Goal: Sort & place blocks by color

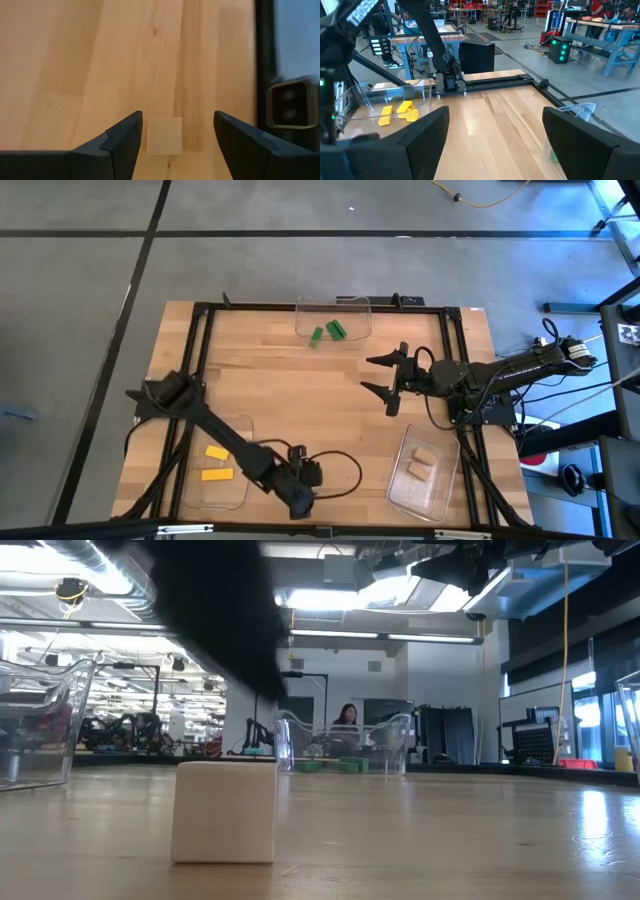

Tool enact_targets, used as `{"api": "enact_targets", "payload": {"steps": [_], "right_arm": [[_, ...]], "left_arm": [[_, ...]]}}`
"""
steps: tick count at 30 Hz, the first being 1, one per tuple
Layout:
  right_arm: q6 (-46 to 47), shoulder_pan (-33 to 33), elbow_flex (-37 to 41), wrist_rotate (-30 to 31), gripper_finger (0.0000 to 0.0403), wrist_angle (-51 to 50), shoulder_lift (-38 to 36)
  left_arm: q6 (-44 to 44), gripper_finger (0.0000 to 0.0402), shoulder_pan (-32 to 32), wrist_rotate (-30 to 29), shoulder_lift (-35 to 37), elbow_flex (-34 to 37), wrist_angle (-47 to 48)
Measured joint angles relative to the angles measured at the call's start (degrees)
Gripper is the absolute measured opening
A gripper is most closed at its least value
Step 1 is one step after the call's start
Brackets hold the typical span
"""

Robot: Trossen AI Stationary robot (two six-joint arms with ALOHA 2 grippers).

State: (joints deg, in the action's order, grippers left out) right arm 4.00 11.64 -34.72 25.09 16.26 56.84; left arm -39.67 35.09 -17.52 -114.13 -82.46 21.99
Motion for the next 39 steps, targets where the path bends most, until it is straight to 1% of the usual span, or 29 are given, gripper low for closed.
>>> {"api": "enact_targets", "payload": {"steps": [6, 8, 15, 20, 22, 24, 28, 35, 37, 39], "right_arm": [[0.14, 0.0, 0.0, -0.05, 0.0323, -0.24, 0.0], [0.14, 0.0, 0.0, -0.08, 0.0323, -0.59, 0.0], [0.19, 0.0, 0.0, -0.1, 0.0323, -1.39, 0.0], [0.2, 0.0, 0.0, -0.1, 0.0323, -1.41, 0.0], [0.19, 0.0, 0.0, -0.1, 0.0323, -1.48, 0.0], [0.19, 0.0, 0.0, -0.1, 0.0323, -1.51, 0.0], [0.21, -0.02, 0.0, -0.1, 0.0323, -1.85, 0.0], [0.22, 0.0, 0.0, -0.06, 0.0323, -2.0, 0.0], [0.21, 0.0, 0.0, -0.05, 0.0323, -2.0, 0.0], [0.21, 0.0, 0.0, -0.05, 0.0323, -2.0, 0.0]], "left_arm": [[2.77, 0.0237, 0.39, -0.96, -3.7, -0.07, 1.41], [3.64, 0.0237, 0.37, -1.71, -3.78, -0.07, 2.91], [5.78, 0.0237, -0.13, -1.48, -3.67, -0.11, 3.27], [5.68, 0.0237, -0.72, 3.22, -5.17, 0.09, 3.25], [5.71, 0.0237, -1.09, 3.99, -6.06, -0.28, 1.13], [5.9, 0.0237, -1.14, 3.29, -6.36, -0.07, 2.56], [5.64, 0.0237, -1.42, 1.46, -6.8, -0.11, 1.43], [5.74, 0.0237, -1.44, 1.25, -6.8, -0.09, 1.61], [5.76, 0.0231, -1.42, 1.14, -6.81, -0.09, 1.61], [5.76, 0.0216, -1.42, 1.14, -6.8, -0.09, 1.61]]}}
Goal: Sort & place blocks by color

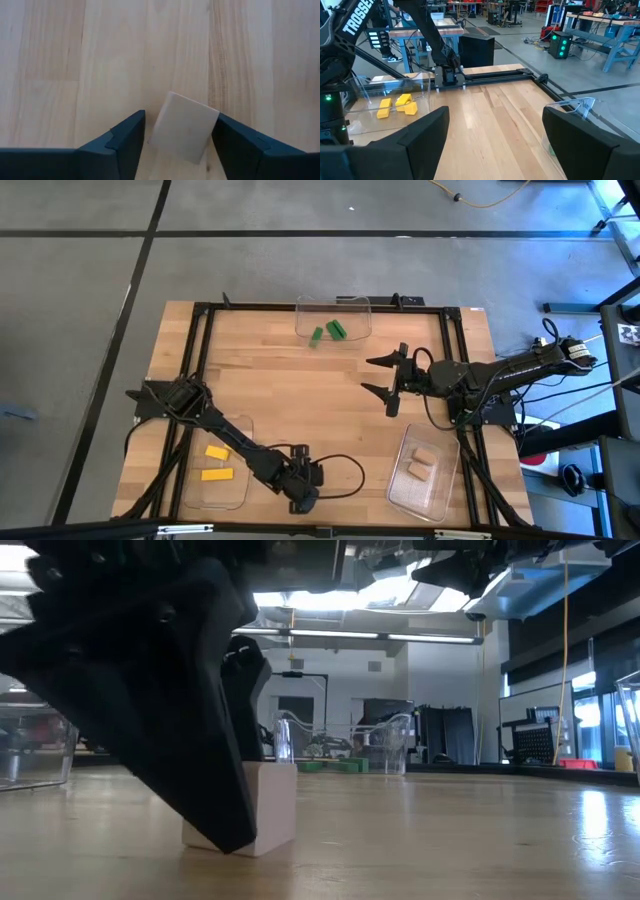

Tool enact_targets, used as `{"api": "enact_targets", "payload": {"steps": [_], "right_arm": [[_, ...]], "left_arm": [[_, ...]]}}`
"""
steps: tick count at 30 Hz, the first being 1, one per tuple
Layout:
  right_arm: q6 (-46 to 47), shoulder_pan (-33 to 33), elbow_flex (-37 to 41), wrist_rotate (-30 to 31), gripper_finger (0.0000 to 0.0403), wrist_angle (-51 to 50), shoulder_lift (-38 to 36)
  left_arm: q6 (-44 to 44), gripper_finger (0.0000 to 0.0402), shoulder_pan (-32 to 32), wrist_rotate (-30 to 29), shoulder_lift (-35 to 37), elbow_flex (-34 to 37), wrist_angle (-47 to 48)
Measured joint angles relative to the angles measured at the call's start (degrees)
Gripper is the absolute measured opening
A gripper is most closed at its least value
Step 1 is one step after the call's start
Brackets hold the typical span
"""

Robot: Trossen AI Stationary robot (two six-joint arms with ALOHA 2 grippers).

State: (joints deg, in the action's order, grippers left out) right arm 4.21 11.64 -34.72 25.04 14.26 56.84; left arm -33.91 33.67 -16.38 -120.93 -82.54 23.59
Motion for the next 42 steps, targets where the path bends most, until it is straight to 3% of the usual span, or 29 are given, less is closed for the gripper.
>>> {"api": "enact_targets", "payload": {"steps": [7, 13, 19, 24, 29, 34, 39, 42], "right_arm": [[0.02, -0.02, 0.0, 0.0, 0.0323, 0.0, 0.0], [0.4, -0.02, 0.0, -0.07, 0.0323, 0.02, 0.0], [1.36, -0.02, 0.0, -0.12, 0.0323, -0.27, 0.0], [1.55, -0.02, 0.0, -0.24, 0.0323, -0.33, 0.0], [2.42, -0.02, 0.0, -0.26, 0.0323, -0.5, 0.0], [5.82, 0.0, 0.0, -0.28, 0.0323, -0.76, 0.02], [8.73, -0.02, 0.0, -1.11, 0.0323, -1.21, 0.02], [9.33, -0.02, 0.0, -1.14, 0.0323, -1.67, 0.04]], "left_arm": [[0.07, 0.012, -0.89, -0.02, 0.01, 0.02, -0.14], [-0.41, 0.012, -3.1, 0.23, 3.31, 0.15, 5.11], [-1.83, 0.012, -4.58, -12.37, 14.05, 0.13, 21.15], [-3.28, 0.012, -6.6, -20.48, 25.85, 4.72, 20.19], [-3.0, 0.012, -8.82, -23.32, 37.86, 15.8, 7.86], [3.15, 0.012, -12.66, -20.11, 46.62, 29.83, -17.63], [8.75, 0.012, -17.69, -11.98, 48.35, 39.32, -41.97], [10.48, 0.012, -19.66, -9.68, 48.37, 40.33, -45.98]]}}
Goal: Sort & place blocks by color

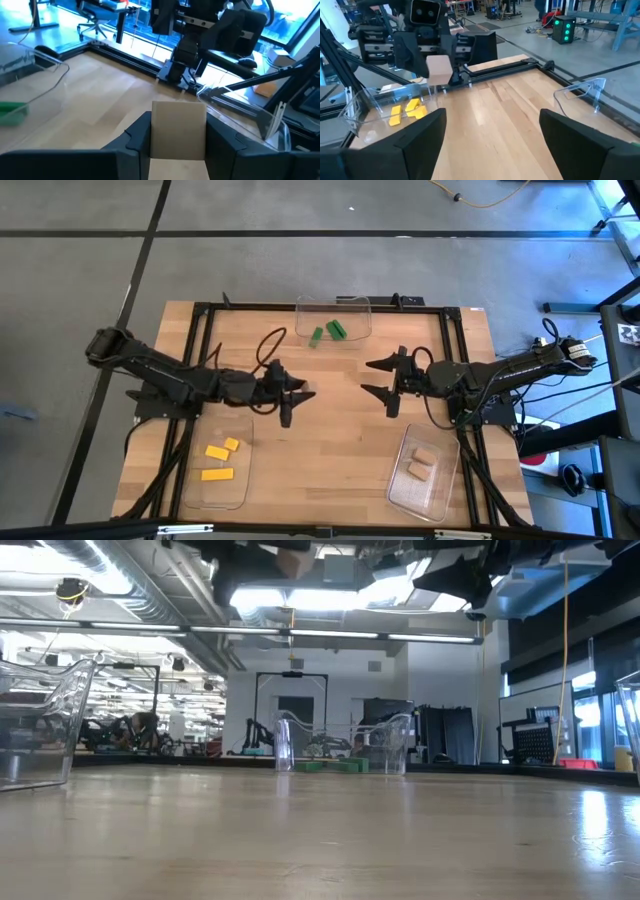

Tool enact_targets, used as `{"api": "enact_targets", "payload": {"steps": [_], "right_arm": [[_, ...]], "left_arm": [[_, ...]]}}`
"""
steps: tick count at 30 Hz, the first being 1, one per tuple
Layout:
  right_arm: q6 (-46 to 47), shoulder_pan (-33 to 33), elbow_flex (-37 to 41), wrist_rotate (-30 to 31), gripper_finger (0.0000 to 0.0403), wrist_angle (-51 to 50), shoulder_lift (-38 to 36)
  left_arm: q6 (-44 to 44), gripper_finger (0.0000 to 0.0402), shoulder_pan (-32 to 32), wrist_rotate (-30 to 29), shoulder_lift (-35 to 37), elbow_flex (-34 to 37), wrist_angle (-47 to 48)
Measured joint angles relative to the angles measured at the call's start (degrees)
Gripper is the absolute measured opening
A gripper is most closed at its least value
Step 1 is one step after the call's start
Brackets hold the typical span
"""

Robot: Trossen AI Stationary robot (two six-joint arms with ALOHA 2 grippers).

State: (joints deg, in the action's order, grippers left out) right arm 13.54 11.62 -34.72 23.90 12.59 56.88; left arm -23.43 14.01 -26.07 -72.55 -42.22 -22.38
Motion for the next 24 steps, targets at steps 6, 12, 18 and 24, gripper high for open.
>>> {"api": "enact_targets", "payload": {"steps": [6, 12, 18, 24], "right_arm": [[6.78, -0.06, 0.0, -0.03, 0.0323, -0.58, 0.15], [35.36, -3.06, 0.22, -11.93, 0.0323, -0.91, 6.61], [48.71, -5.0, 0.39, -23.25, 0.0323, 17.44, 16.52], [51.39, -5.45, 0.37, -24.6, 0.0323, 39.42, 20.0]], "left_arm": [[4.31, 0.012, -2.08, 3.71, 0.0, -0.08, -0.3], [13.37, 0.012, -3.94, 6.32, -3.59, -5.35, 4.49], [19.55, 0.012, -5.13, 7.88, -8.71, -11.81, 4.15], [19.52, 0.012, -5.16, 6.69, -9.25, -13.24, 3.11]]}}
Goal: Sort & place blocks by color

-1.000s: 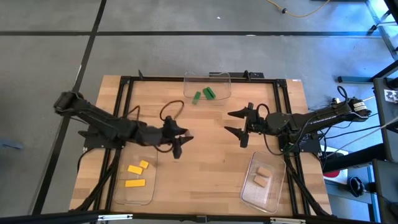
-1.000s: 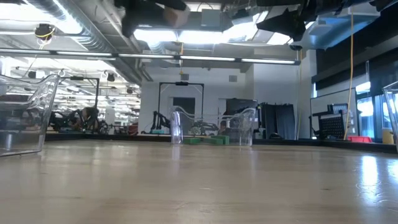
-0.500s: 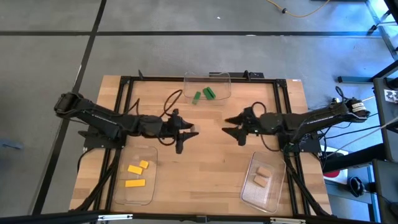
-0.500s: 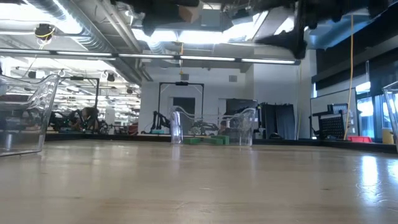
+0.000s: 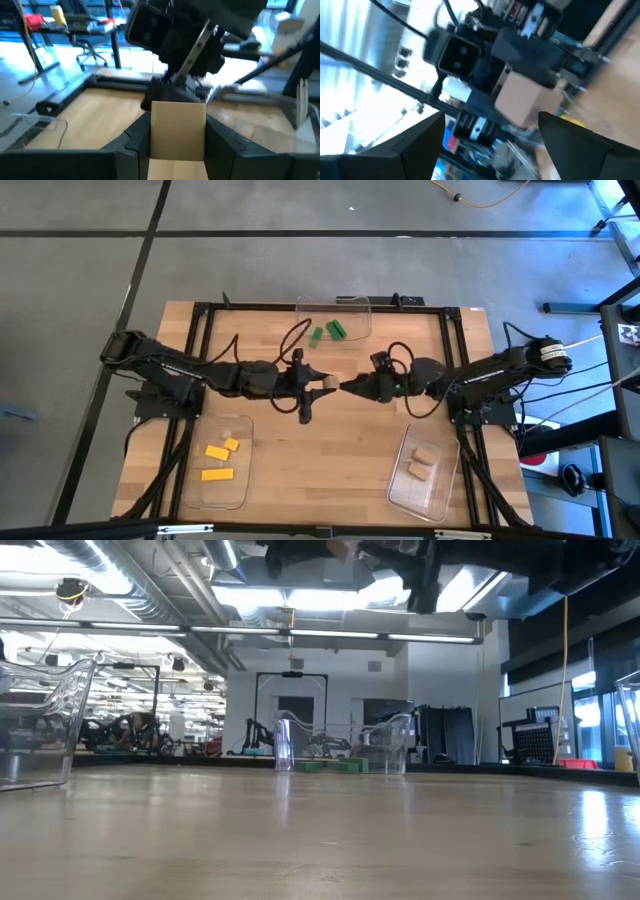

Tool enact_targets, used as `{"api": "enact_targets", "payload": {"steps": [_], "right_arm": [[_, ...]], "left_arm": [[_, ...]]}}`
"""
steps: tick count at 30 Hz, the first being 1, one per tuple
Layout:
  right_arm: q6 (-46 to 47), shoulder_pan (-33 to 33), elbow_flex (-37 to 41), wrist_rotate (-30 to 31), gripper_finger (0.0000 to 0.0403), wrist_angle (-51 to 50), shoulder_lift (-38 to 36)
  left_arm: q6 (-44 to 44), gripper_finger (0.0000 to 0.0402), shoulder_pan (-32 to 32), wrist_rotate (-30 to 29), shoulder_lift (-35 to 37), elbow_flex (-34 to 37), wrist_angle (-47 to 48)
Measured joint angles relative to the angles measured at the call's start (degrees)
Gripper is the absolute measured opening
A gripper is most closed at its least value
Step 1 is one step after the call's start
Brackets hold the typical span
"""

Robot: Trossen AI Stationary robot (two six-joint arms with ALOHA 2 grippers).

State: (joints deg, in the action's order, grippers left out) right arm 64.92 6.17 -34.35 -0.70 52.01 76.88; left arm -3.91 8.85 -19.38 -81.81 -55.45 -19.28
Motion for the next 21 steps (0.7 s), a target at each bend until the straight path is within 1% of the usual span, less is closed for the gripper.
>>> {"api": "enact_targets", "payload": {"steps": [5, 8, 11, 13, 15, 16, 21], "right_arm": [[5.63, -0.46, -0.04, 1.94, 0.0323, 1.33, 0.02], [7.08, -0.43, -0.04, 4.2, 0.0323, 1.14, 0.02], [8.65, -0.43, -0.04, 6.96, 0.0323, 4.97, 0.01], [9.84, -0.46, -0.32, 7.16, 0.0323, 5.81, -0.04], [10.22, -0.45, -1.28, 7.14, 0.0323, 4.99, 0.04], [10.61, -0.46, -1.84, 7.09, 0.0323, 4.76, 0.04], [11.26, -0.43, -3.76, 6.77, 0.0323, 2.5, -0.03]], "left_arm": [[-0.28, 0.012, -0.01, 0.45, -0.01, 0.01, -7.94], [-0.42, 0.012, -0.3, -0.04, -0.82, 0.0, -12.15], [-0.81, 0.012, -0.38, -0.12, -1.24, 0.04, -15.32], [-1.88, 0.012, -0.6, 0.39, -2.24, -0.16, -16.9], [-1.93, 0.012, -0.6, 0.64, -2.95, 0.17, -16.75], [-1.95, 0.012, -0.6, 0.56, -3.87, 0.05, -18.63], [-1.9, 0.012, -0.58, 0.56, -5.44, -0.06, -21.52]]}}
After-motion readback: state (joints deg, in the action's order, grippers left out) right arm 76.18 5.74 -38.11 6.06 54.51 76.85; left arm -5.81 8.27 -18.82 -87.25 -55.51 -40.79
